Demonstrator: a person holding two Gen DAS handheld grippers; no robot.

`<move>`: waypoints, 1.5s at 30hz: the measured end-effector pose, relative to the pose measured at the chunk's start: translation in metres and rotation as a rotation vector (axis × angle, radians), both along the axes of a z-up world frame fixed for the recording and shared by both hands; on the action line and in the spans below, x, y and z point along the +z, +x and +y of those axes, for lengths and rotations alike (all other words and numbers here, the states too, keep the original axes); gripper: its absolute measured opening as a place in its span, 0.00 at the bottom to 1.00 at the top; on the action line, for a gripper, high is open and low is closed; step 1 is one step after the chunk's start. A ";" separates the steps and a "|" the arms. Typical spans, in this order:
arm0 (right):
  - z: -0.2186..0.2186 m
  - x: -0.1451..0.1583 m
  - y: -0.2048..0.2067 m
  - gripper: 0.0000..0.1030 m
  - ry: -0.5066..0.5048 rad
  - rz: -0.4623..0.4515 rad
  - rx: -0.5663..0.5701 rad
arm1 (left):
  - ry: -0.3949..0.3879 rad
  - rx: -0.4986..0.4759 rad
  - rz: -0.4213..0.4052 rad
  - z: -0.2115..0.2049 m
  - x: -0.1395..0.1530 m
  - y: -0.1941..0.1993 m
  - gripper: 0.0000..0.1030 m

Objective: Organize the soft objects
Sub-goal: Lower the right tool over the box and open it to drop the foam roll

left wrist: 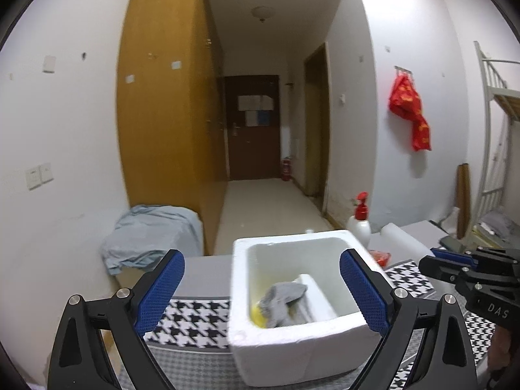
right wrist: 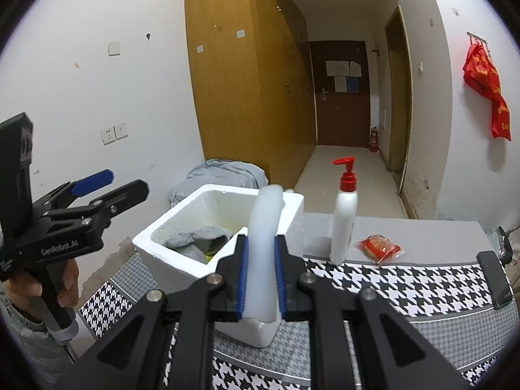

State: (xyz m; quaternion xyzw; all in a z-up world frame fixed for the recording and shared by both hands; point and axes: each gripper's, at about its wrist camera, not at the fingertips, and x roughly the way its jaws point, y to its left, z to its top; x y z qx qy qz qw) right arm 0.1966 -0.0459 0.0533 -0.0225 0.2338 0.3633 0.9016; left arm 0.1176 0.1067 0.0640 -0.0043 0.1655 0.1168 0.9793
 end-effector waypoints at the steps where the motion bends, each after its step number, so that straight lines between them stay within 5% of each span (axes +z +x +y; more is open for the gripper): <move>1: 0.002 0.000 0.000 0.18 0.000 0.001 0.004 | -0.003 0.005 -0.004 0.001 0.000 -0.002 0.94; 29: 0.053 -0.001 0.012 0.18 -0.048 0.011 0.064 | -0.053 0.219 -0.053 0.033 -0.023 -0.041 0.99; 45: 0.079 -0.006 0.023 0.18 -0.073 0.017 0.092 | -0.041 0.211 -0.015 0.030 -0.035 -0.055 0.99</move>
